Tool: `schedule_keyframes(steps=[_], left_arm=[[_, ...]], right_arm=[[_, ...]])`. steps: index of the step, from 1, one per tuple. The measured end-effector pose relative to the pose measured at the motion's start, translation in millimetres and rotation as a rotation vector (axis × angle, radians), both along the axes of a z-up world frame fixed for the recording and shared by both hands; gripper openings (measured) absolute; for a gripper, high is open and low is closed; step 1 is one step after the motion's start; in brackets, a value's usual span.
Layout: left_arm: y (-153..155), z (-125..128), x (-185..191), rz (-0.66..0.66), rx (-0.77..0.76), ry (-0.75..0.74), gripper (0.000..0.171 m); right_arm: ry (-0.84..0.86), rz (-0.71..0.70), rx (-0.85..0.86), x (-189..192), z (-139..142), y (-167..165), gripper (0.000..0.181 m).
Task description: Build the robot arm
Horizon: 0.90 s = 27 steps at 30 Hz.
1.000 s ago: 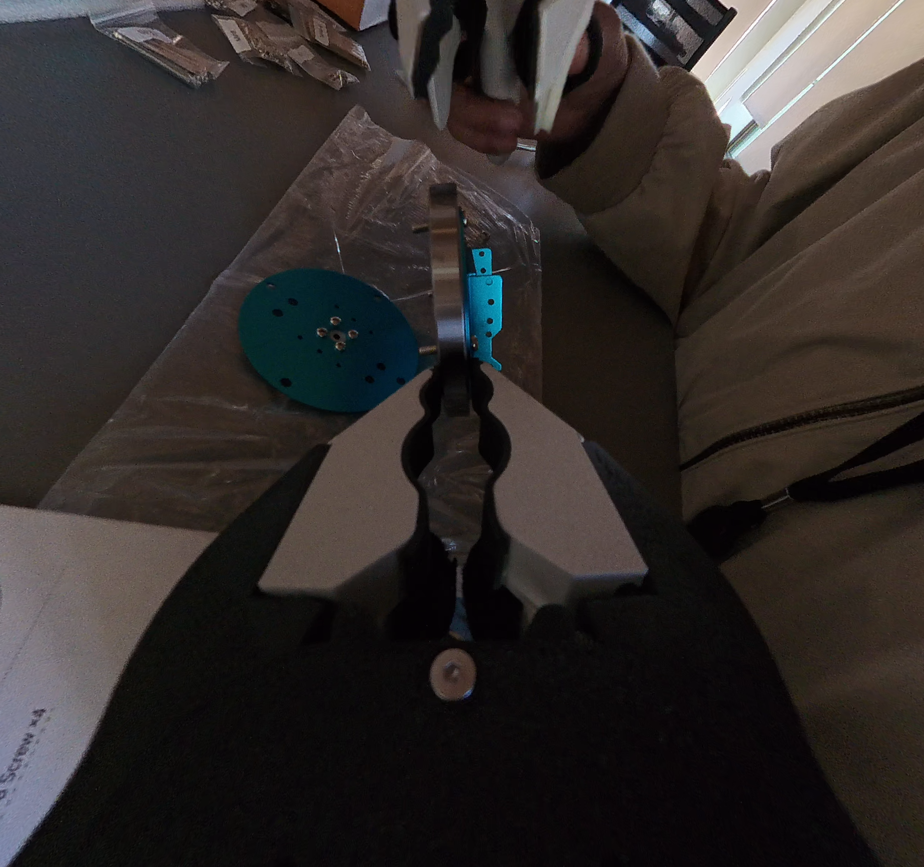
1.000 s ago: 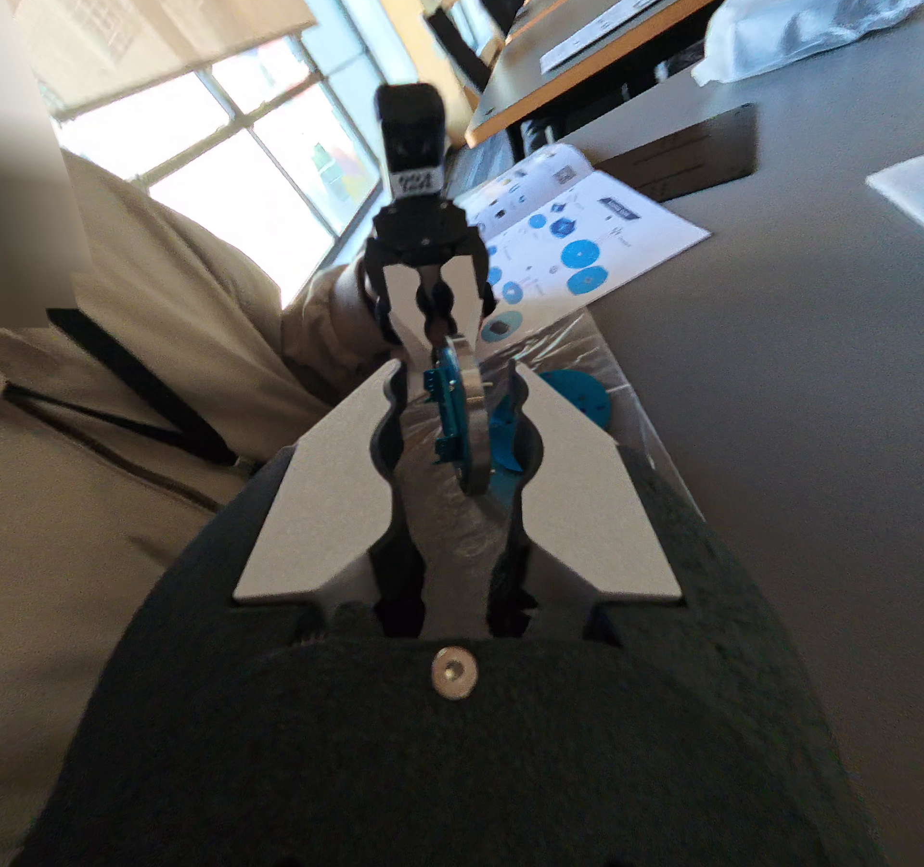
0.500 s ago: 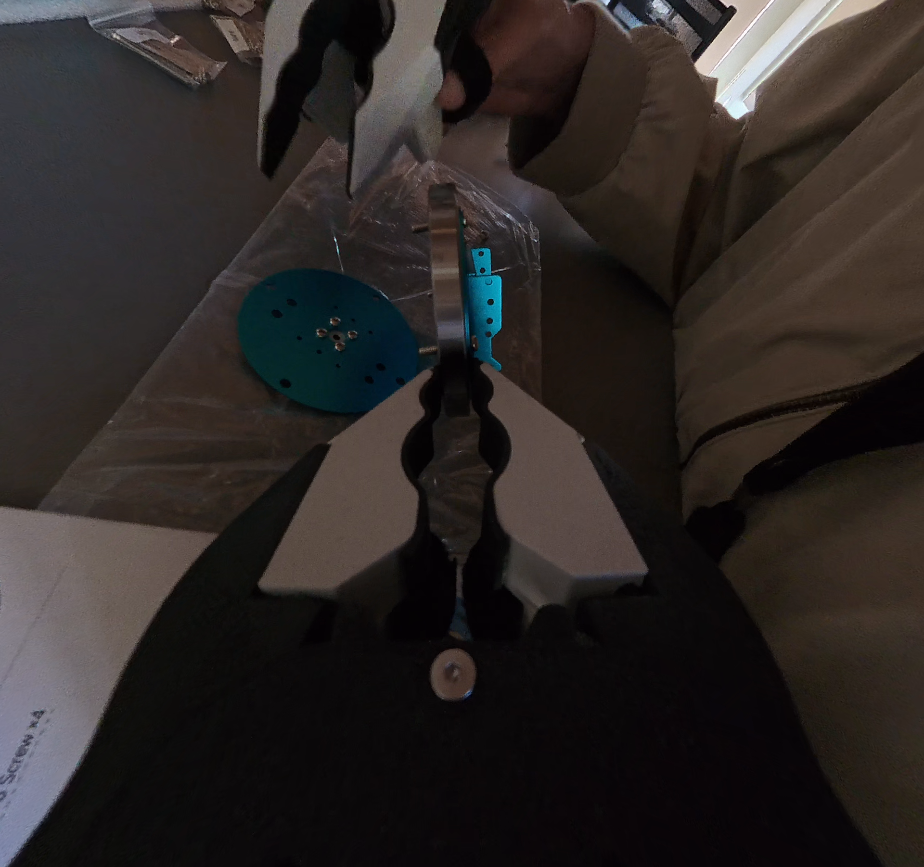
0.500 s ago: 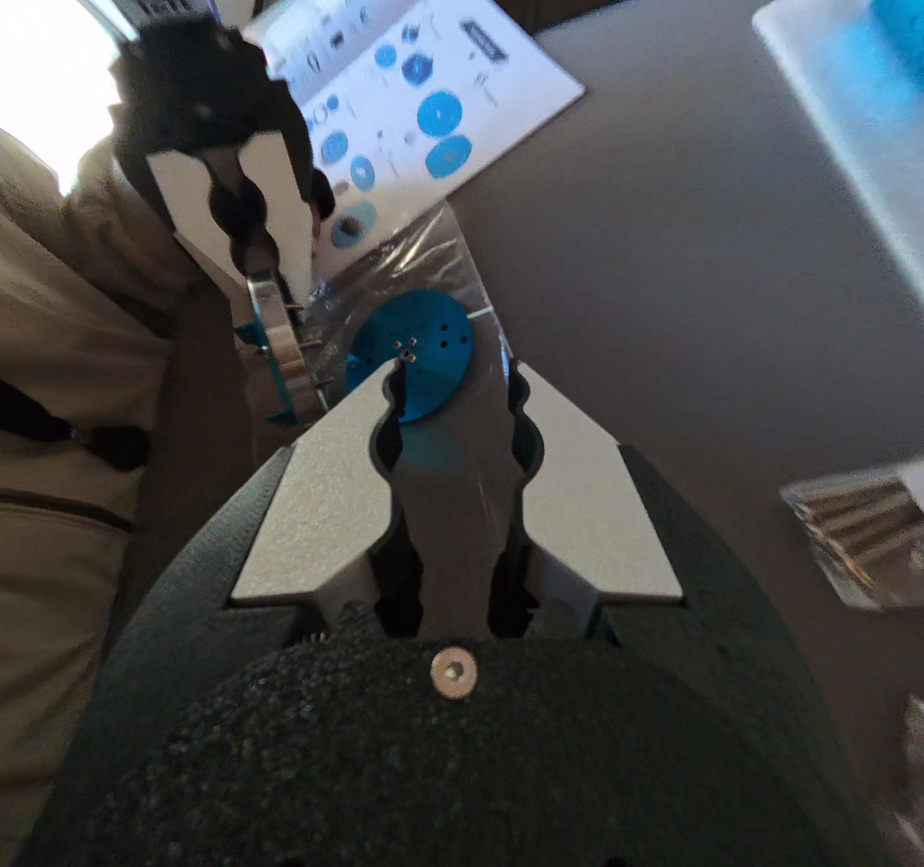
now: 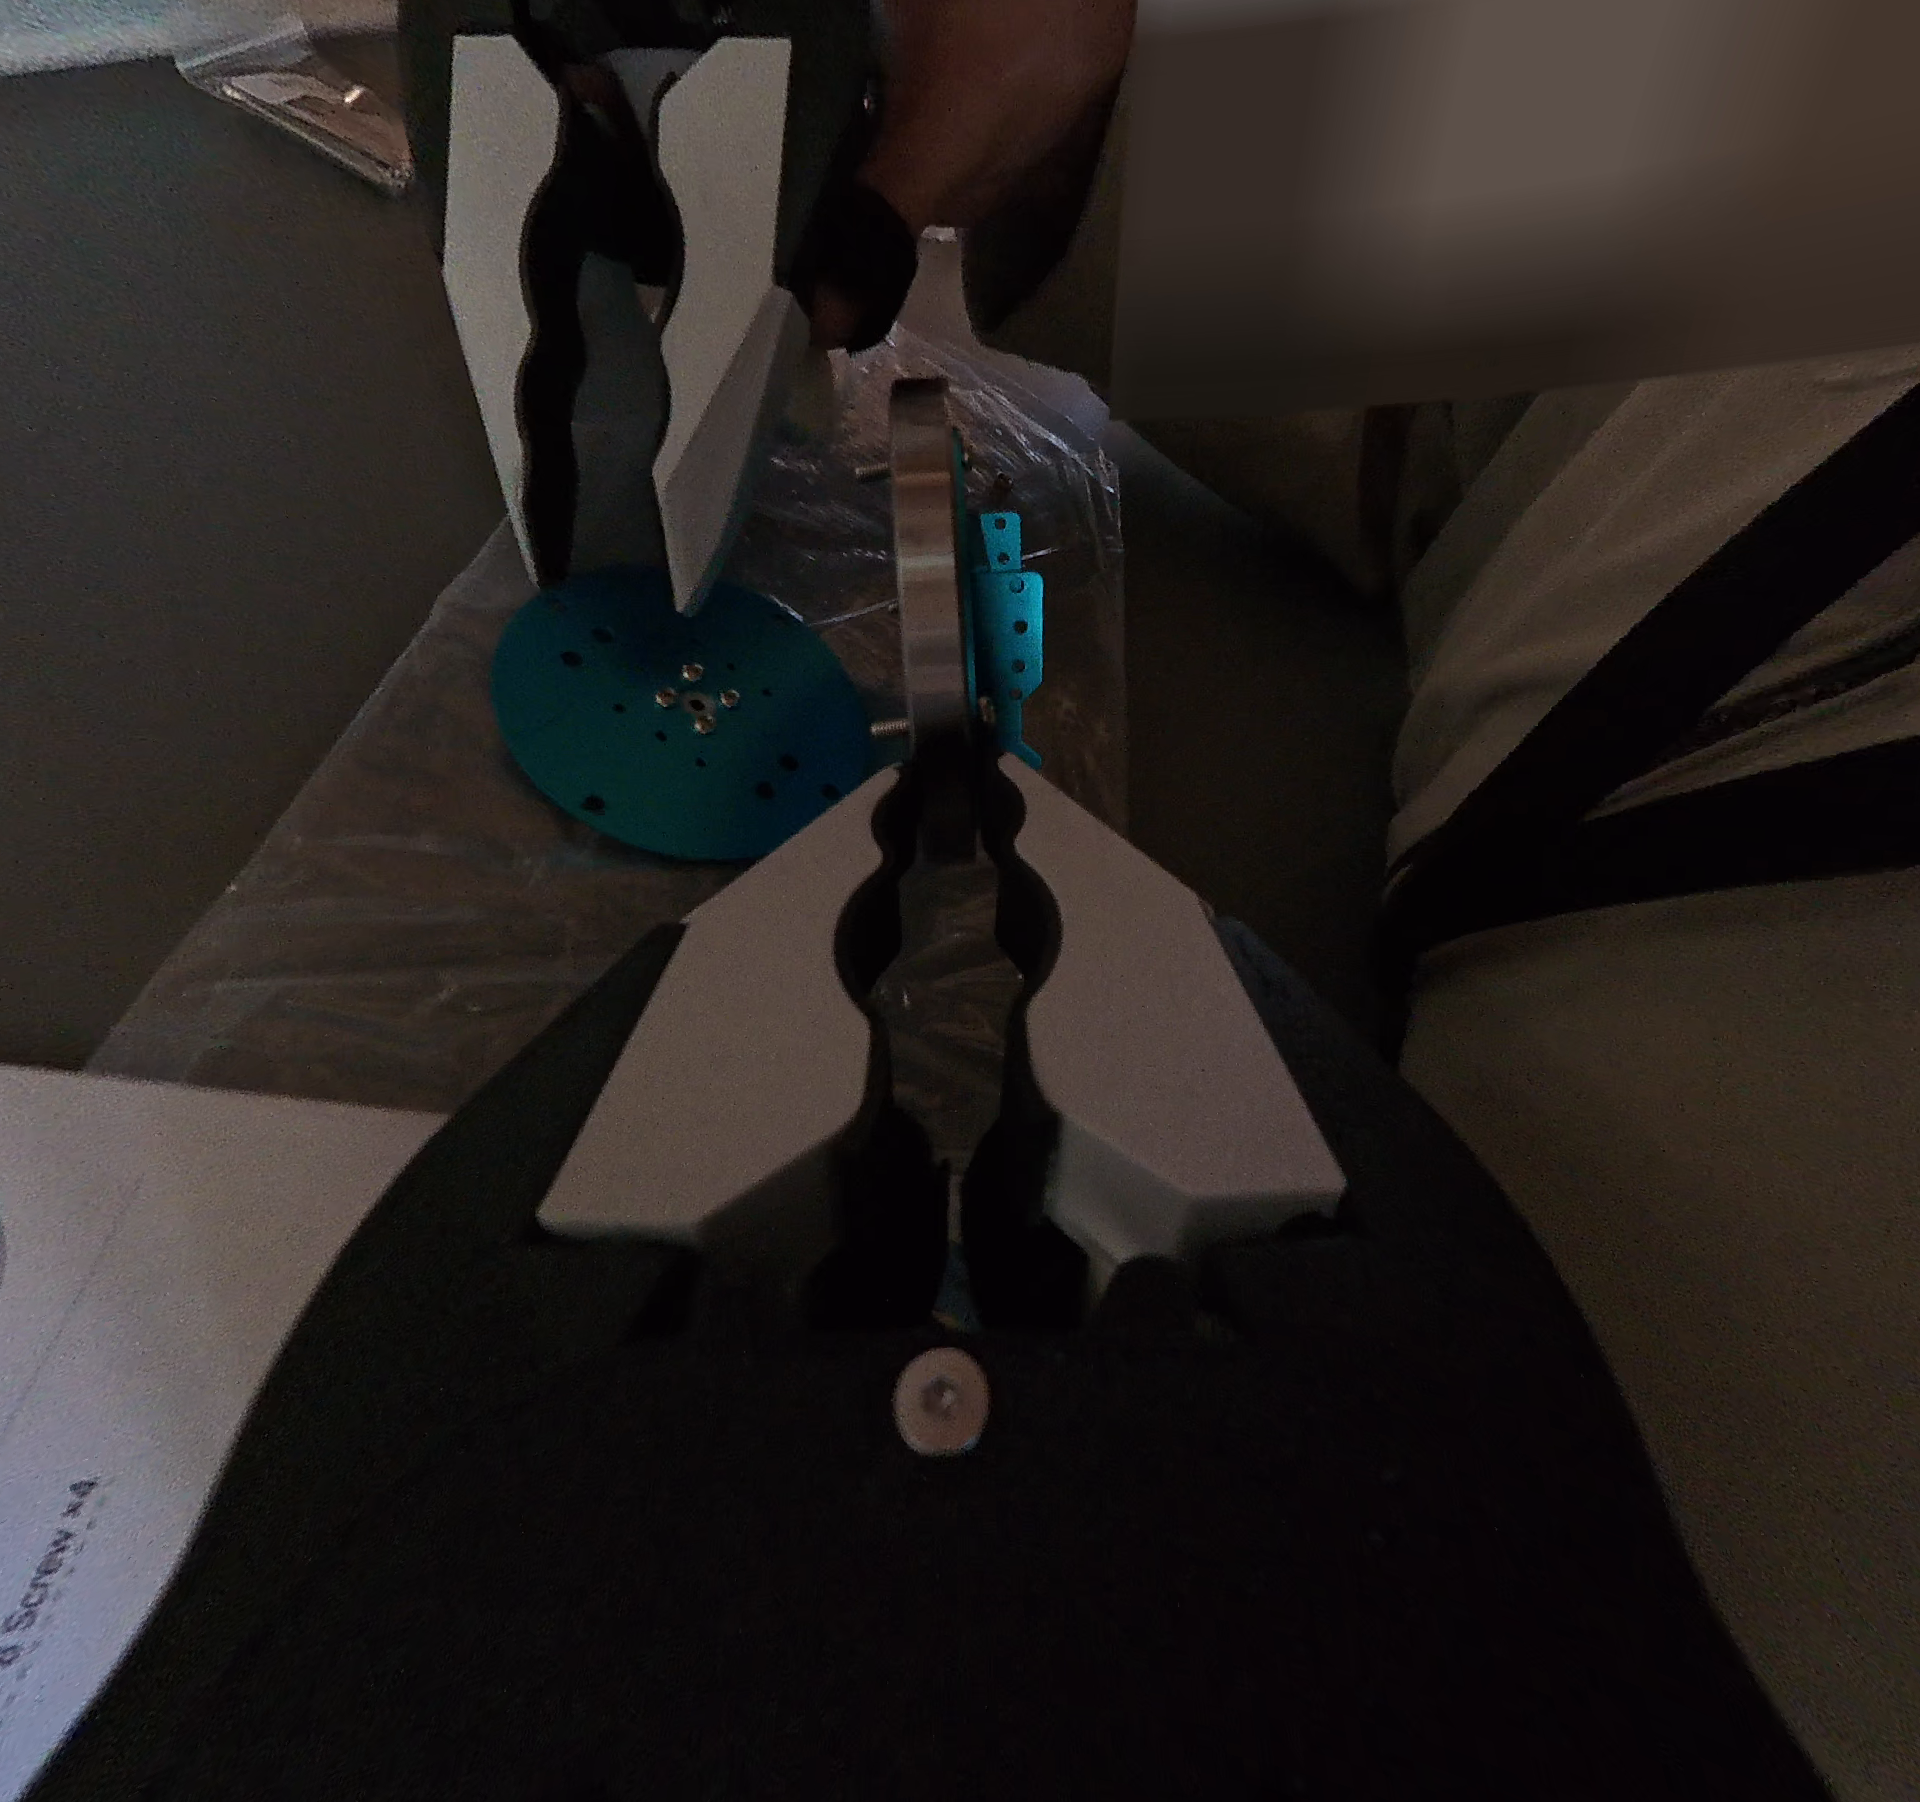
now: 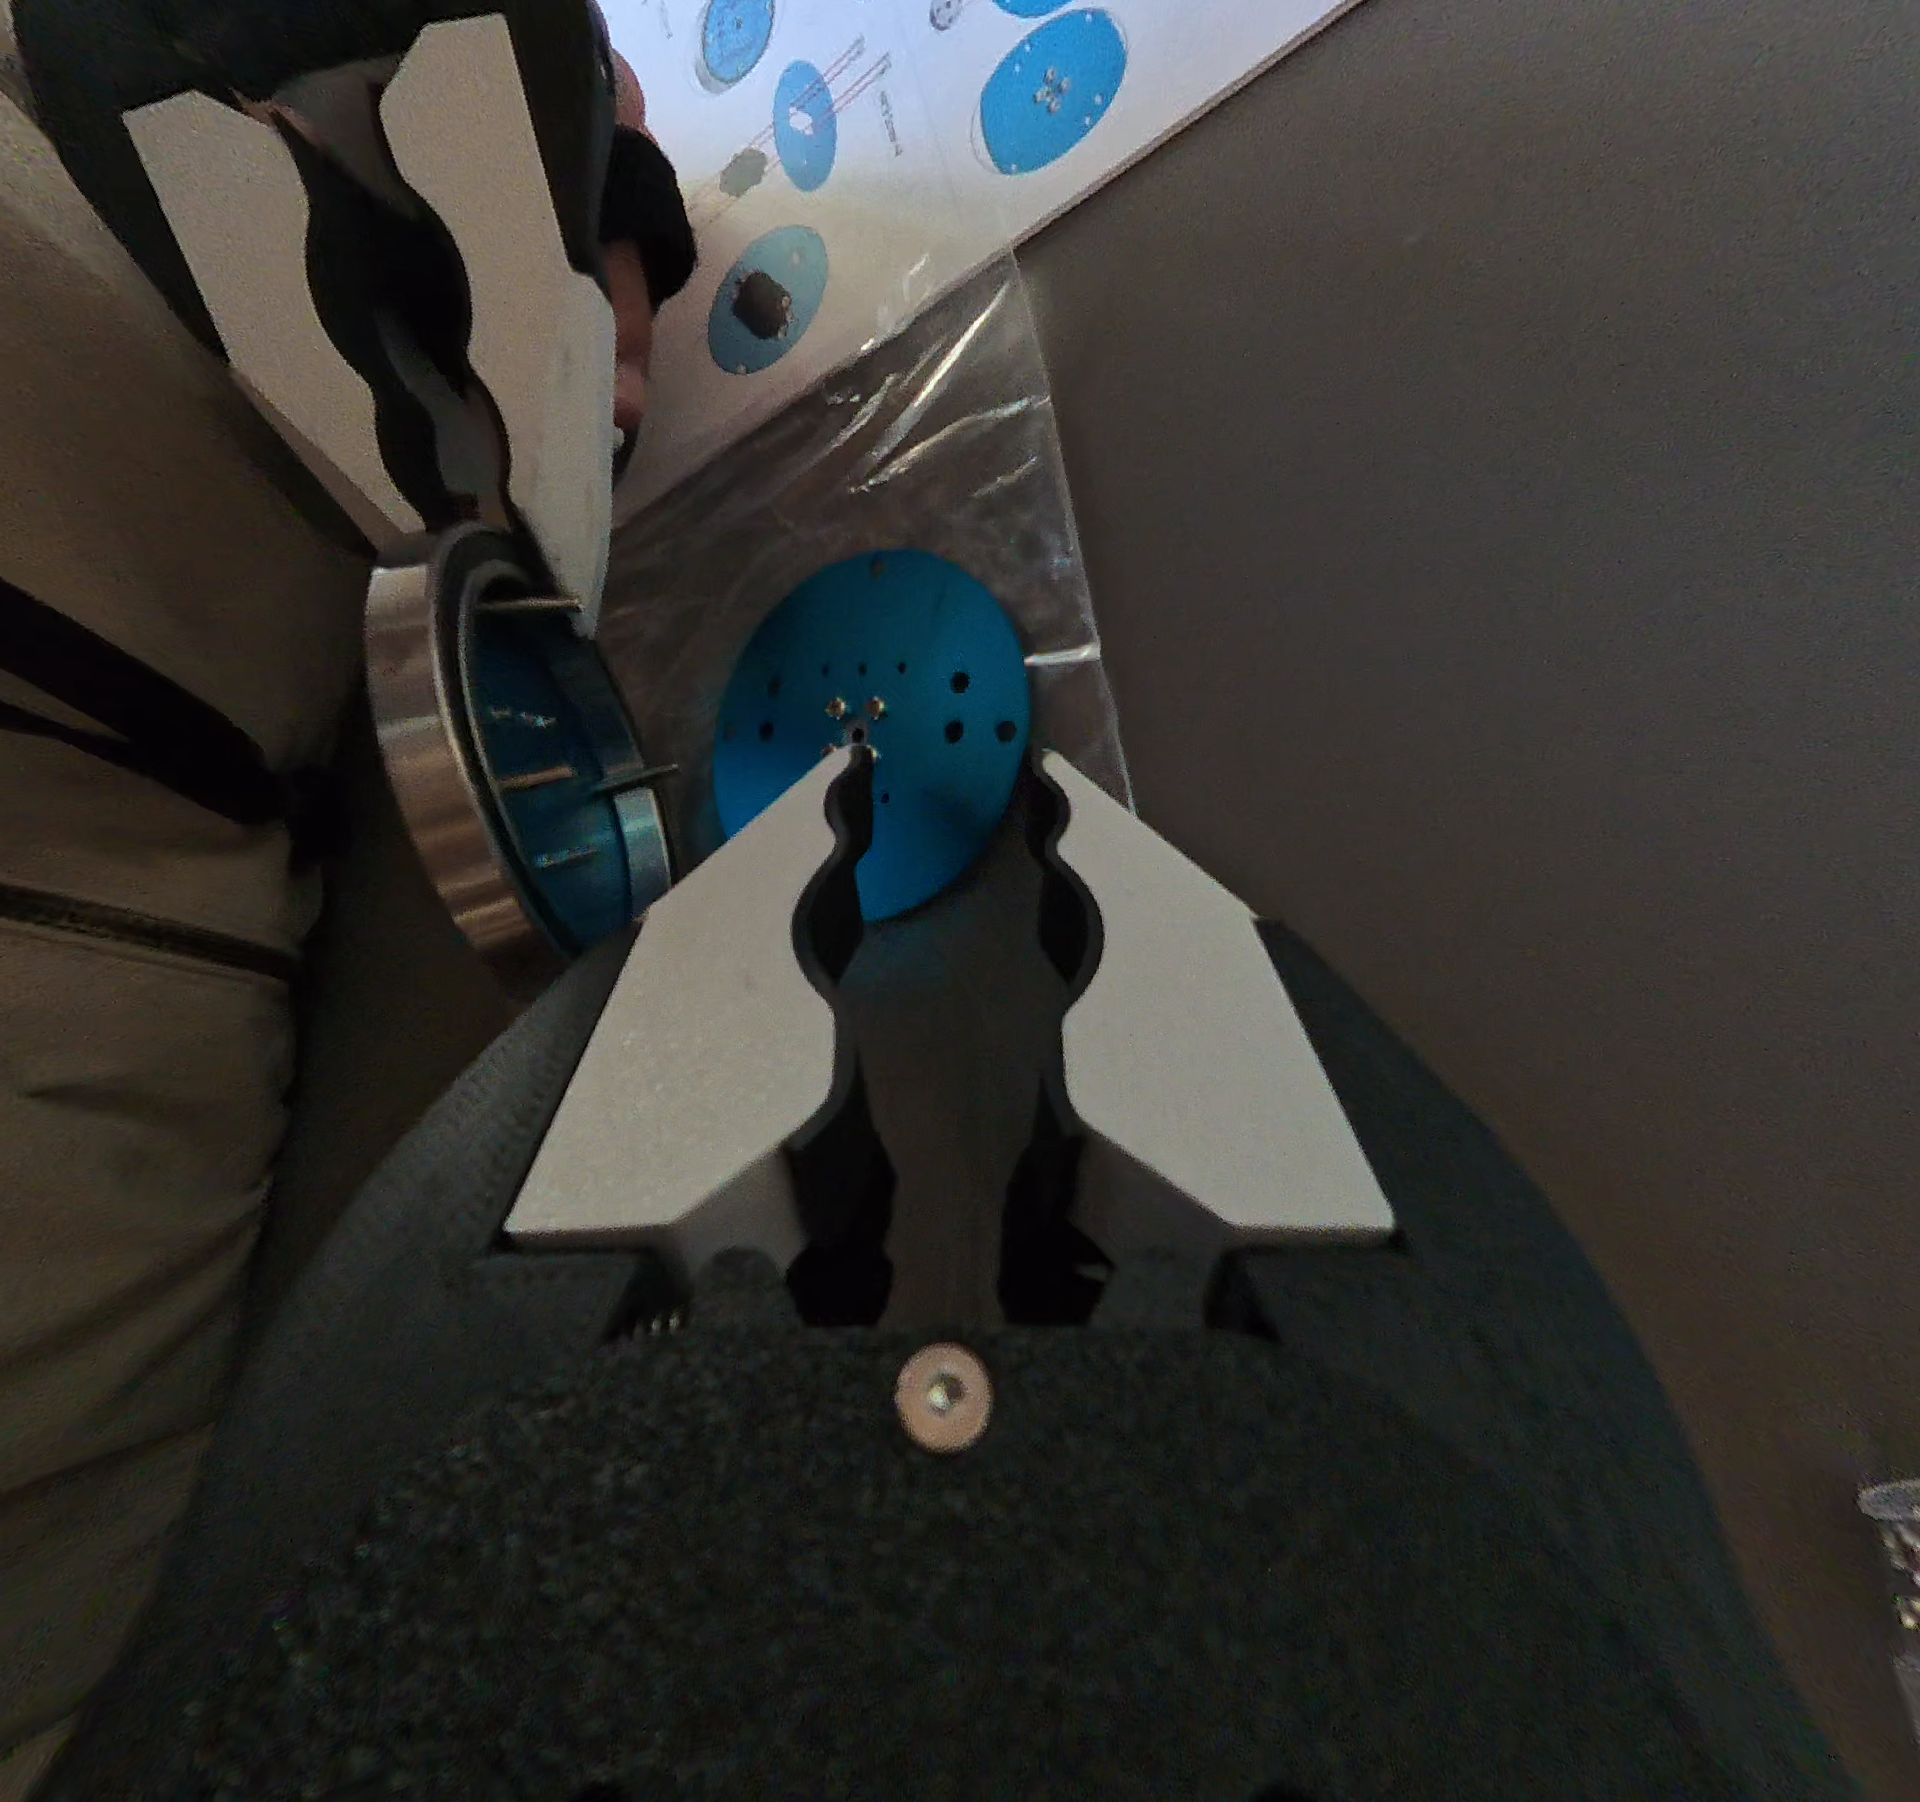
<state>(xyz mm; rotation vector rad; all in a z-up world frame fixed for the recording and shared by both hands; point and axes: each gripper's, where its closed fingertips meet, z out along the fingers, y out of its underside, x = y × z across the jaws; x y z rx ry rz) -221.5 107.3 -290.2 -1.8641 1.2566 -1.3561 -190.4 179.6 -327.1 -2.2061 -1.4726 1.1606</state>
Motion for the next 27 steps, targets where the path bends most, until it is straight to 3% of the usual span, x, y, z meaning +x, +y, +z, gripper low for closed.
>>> schedule_keyframes(steps=[2, 4, 8, 17, 27], left_arm=[[0, 0, 0, 0.001, 0.001, 0.000, 0.012], [0, 0, 0, 0.001, 0.001, 0.001, 0.012], [-1, 0, 0, -0.001, 0.011, 0.002, 0.012], [-4, 0, 1, -0.014, 0.040, 0.005, 0.012], [-7, 0, 1, -0.025, 0.070, 0.007, 0.012]], right_arm=[[-0.014, 0.018, -0.019, 0, 0, -2, 0.021], [-0.011, 0.030, -0.036, 2, 0, -4, 0.002], [0.092, 0.063, -0.097, 0, 18, -15, 0.000], [0.273, 0.205, 0.080, 3, 59, -31, 0.000], [0.293, 0.274, 0.025, 6, 60, -44, 0.000]])
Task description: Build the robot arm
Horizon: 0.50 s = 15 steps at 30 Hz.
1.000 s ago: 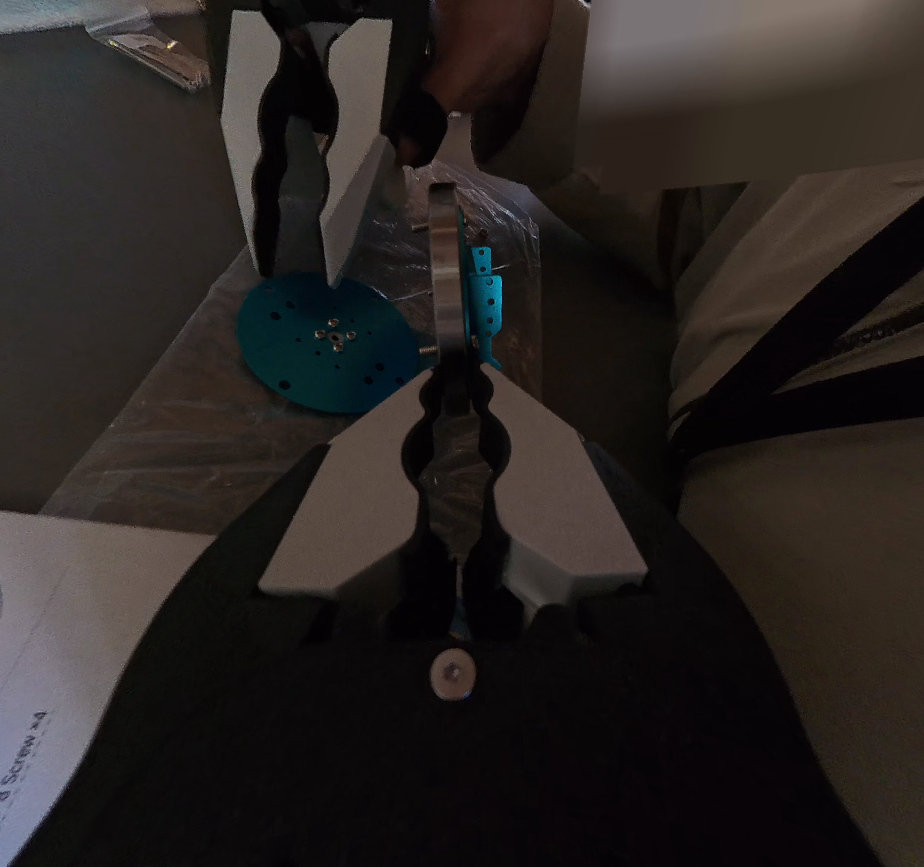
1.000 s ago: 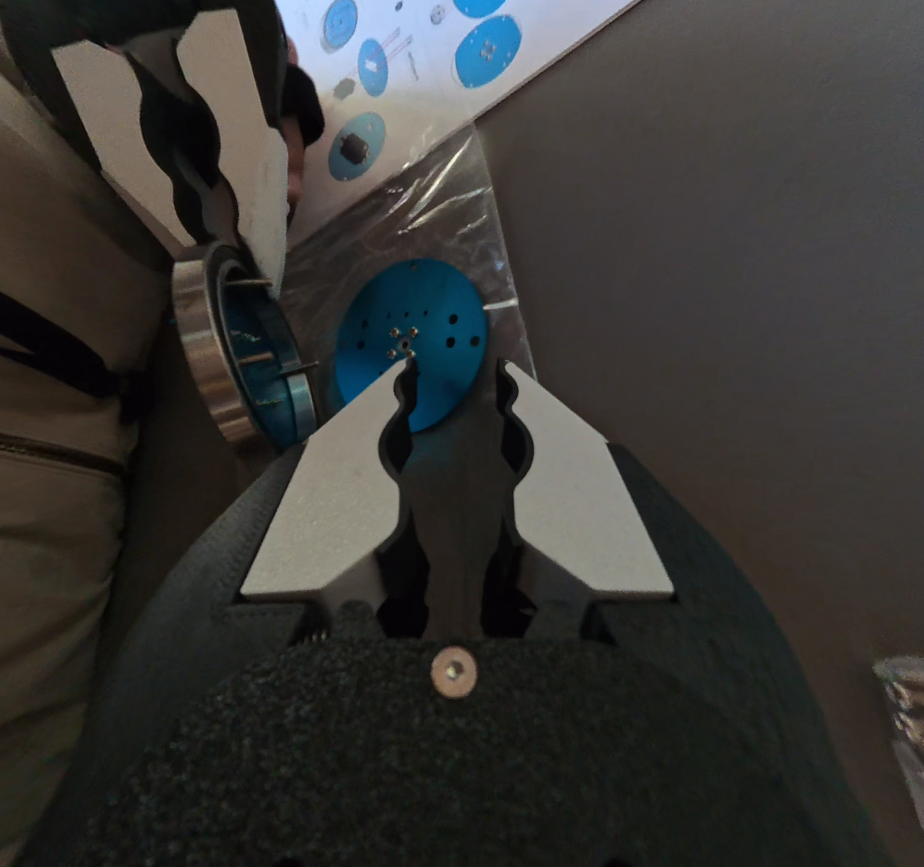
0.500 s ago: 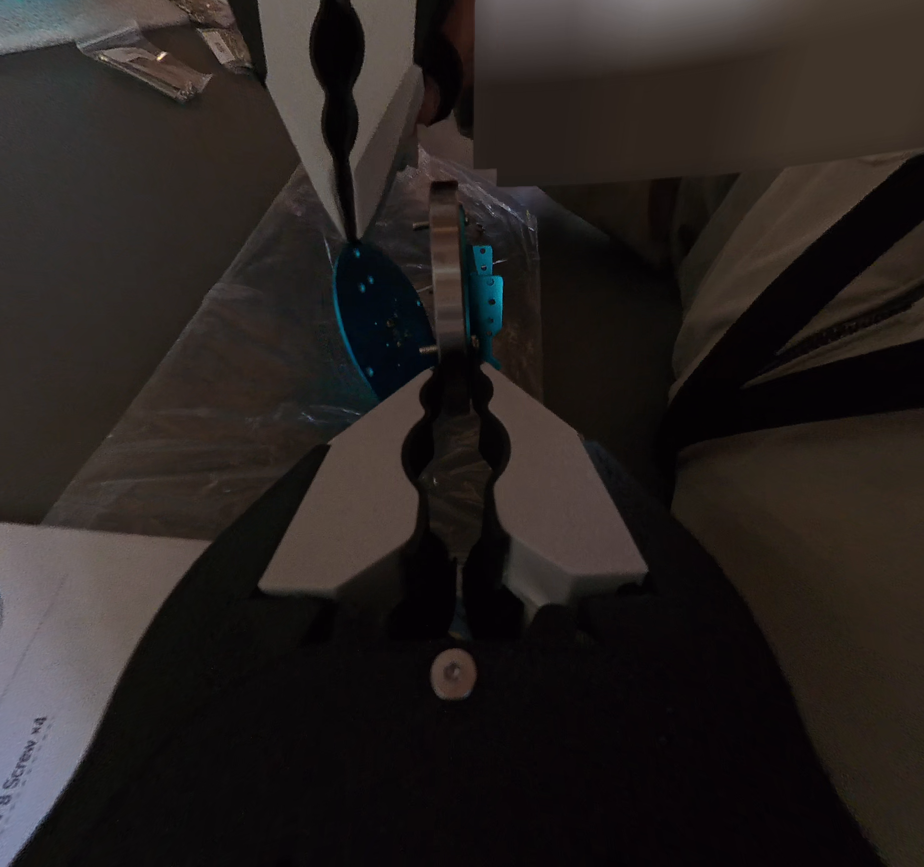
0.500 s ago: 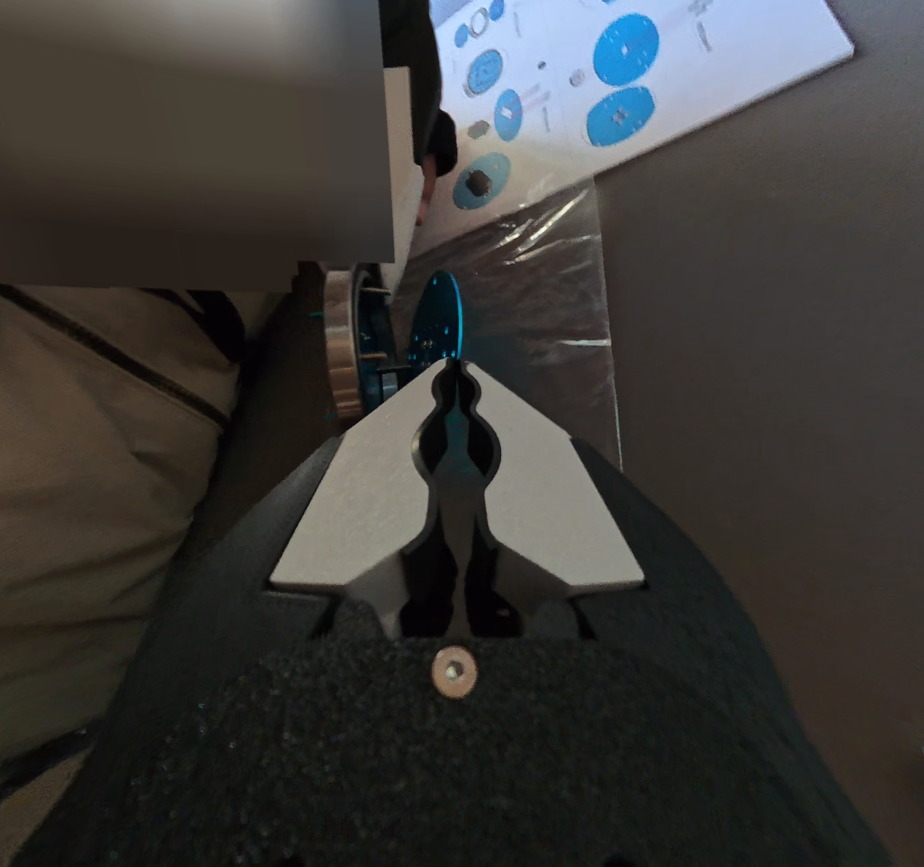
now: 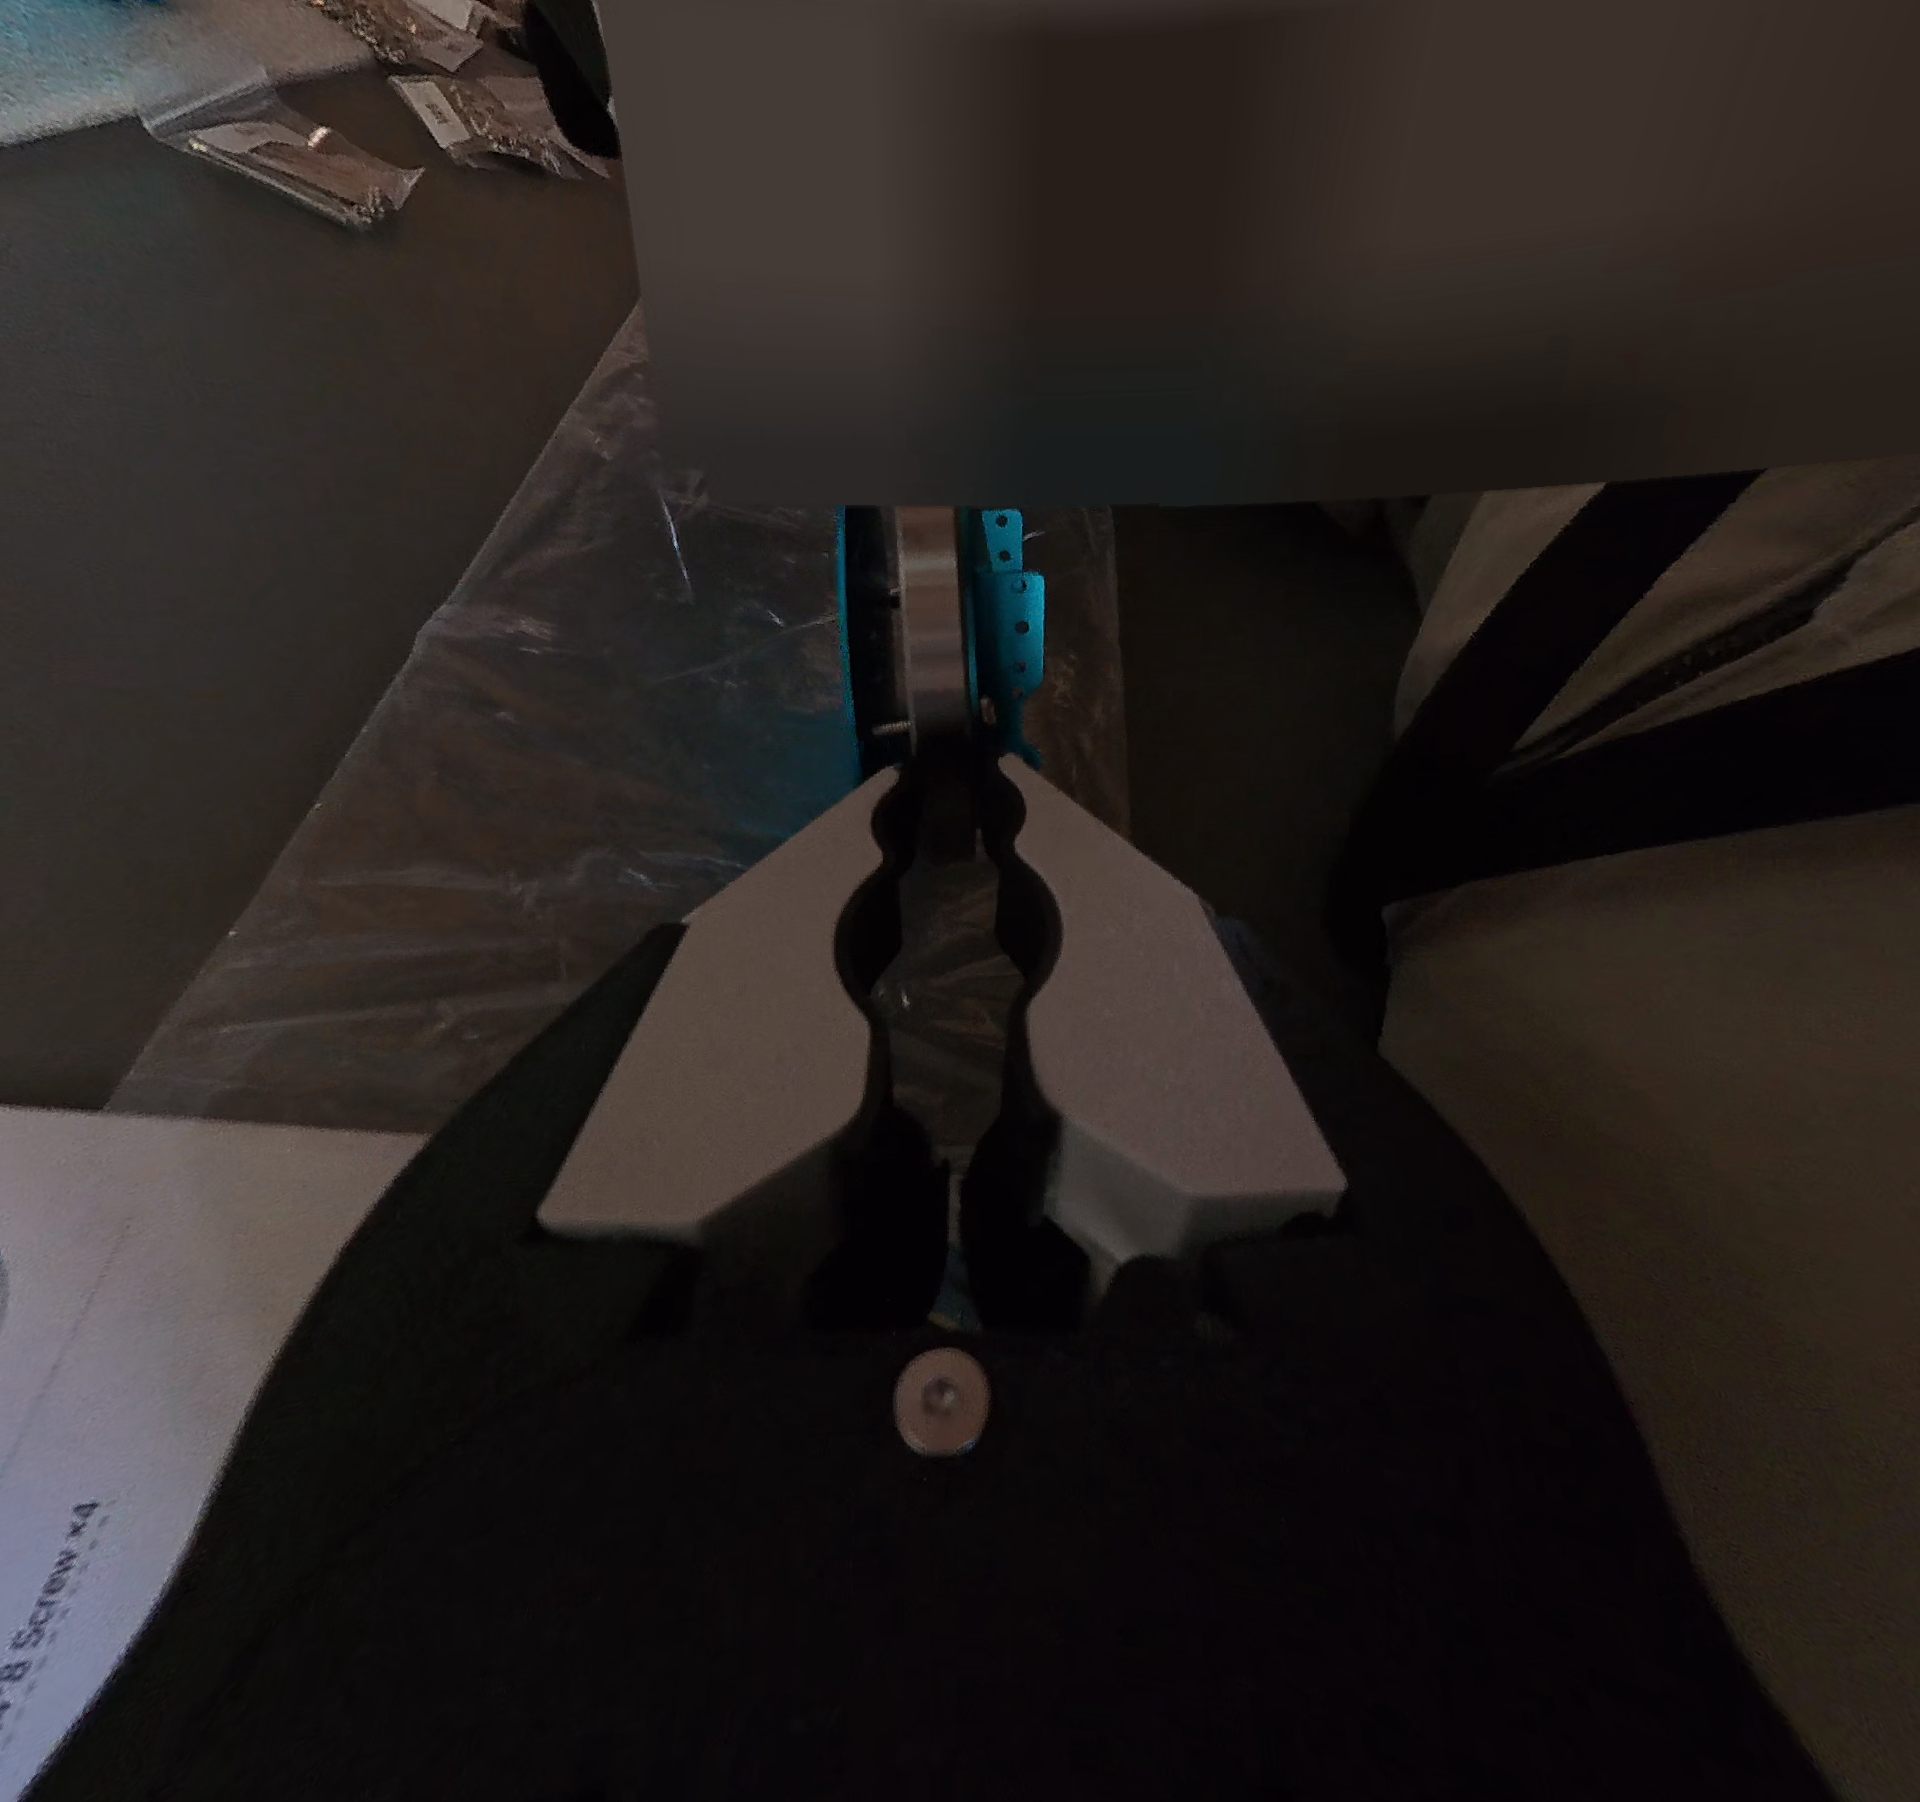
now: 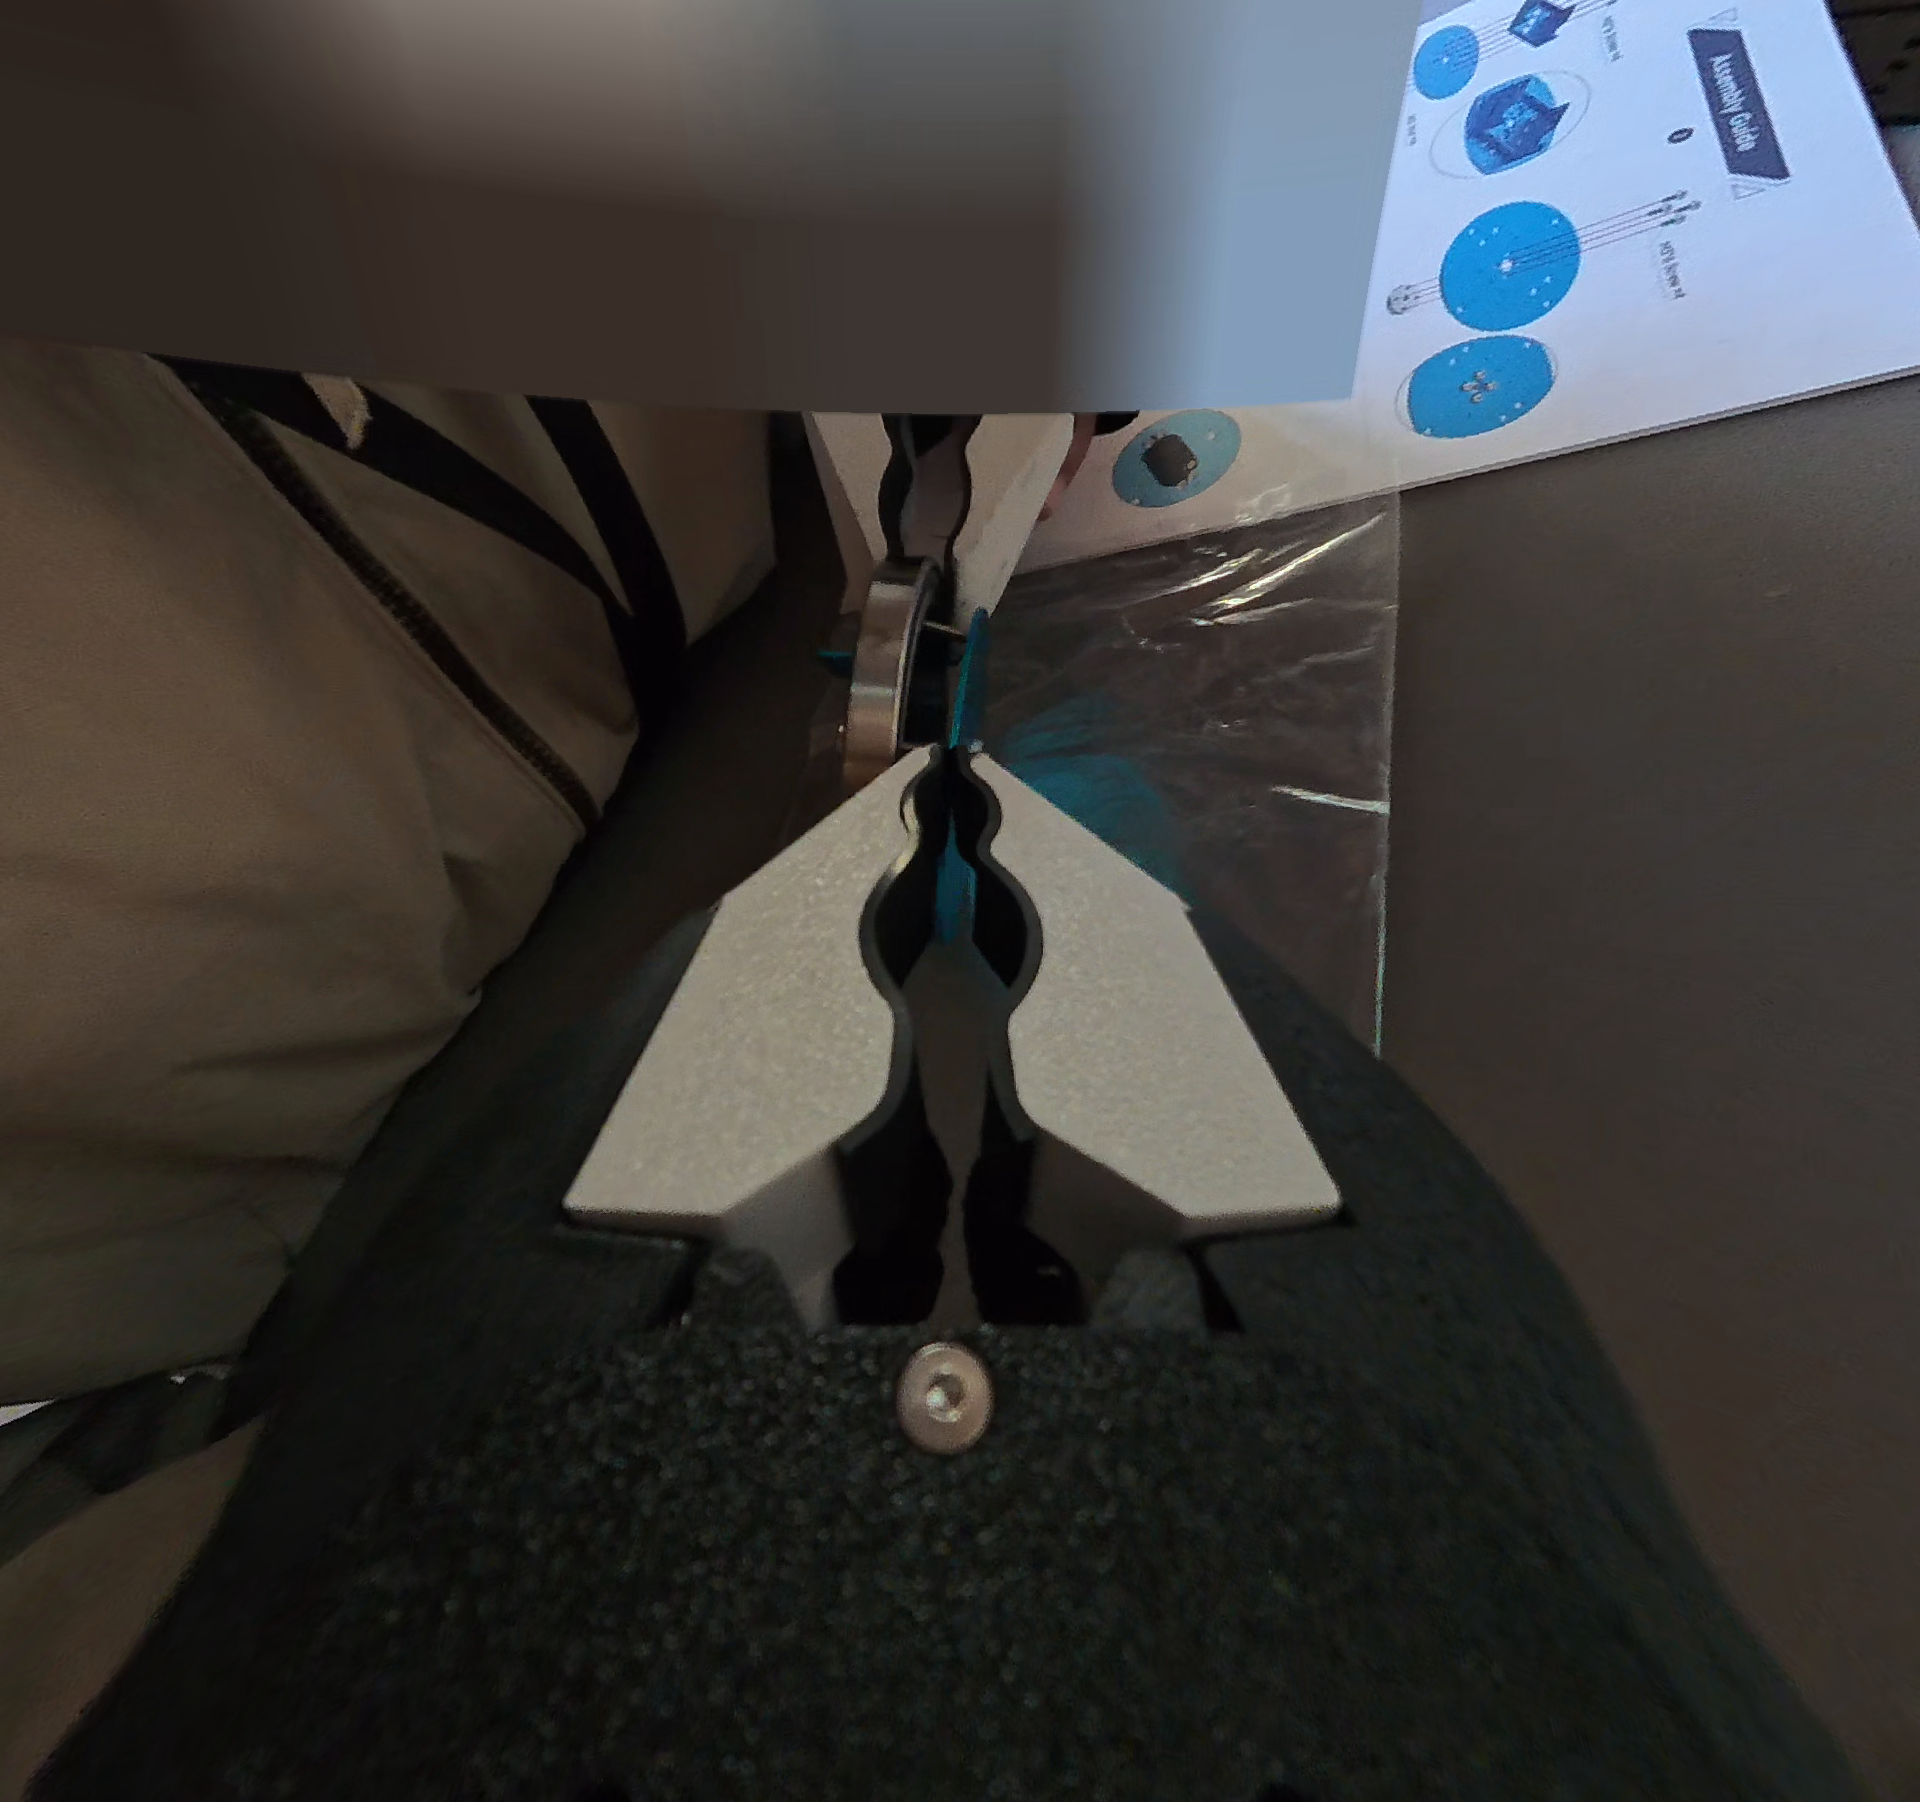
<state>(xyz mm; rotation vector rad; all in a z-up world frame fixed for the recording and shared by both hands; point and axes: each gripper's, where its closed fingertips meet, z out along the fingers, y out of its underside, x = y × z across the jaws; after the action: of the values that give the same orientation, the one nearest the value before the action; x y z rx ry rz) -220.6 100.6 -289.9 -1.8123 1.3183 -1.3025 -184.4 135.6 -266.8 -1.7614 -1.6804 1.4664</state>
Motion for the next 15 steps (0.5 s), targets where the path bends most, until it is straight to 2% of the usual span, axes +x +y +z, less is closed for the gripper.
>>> schedule_keyframes(steps=[15], left_arm=[[-3.5, -0.3, 0.5, -0.014, 0.029, 0.006, 0.012]], right_arm=[[0.042, 0.050, -0.039, 5.1, 1.2, -5.7, 0.000]])
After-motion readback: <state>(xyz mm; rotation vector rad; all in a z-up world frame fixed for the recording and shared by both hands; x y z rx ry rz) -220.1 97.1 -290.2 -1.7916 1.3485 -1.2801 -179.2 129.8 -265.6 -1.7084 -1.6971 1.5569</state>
